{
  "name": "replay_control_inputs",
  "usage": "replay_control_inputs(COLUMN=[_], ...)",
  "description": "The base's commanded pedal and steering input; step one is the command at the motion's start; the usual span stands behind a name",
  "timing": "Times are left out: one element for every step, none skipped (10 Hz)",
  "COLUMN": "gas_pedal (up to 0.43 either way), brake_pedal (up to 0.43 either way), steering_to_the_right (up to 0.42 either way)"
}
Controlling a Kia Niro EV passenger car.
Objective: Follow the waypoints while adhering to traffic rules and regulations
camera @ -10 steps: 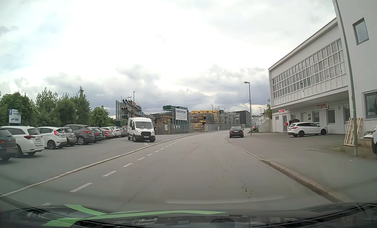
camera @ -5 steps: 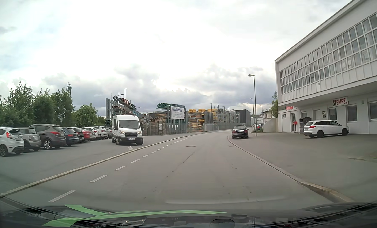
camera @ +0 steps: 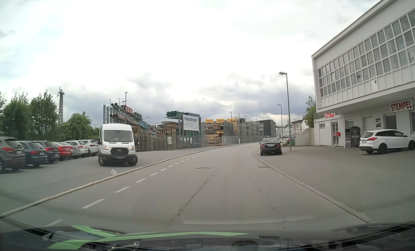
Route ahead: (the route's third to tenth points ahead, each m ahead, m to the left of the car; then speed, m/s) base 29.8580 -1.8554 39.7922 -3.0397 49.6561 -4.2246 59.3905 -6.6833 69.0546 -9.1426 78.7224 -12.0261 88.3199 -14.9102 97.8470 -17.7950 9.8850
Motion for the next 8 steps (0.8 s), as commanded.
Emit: replay_control_inputs(gas_pedal=[0.059, 0.059, 0.059, 0.059, 0.067, 0.067, 0.067, 0.079], brake_pedal=[0.0, 0.0, 0.0, 0.0, 0.0, 0.0, 0.0, 0.0], steering_to_the_right=[0.003, 0.003, 0.003, 0.002, 0.003, 0.003, 0.003, 0.003])
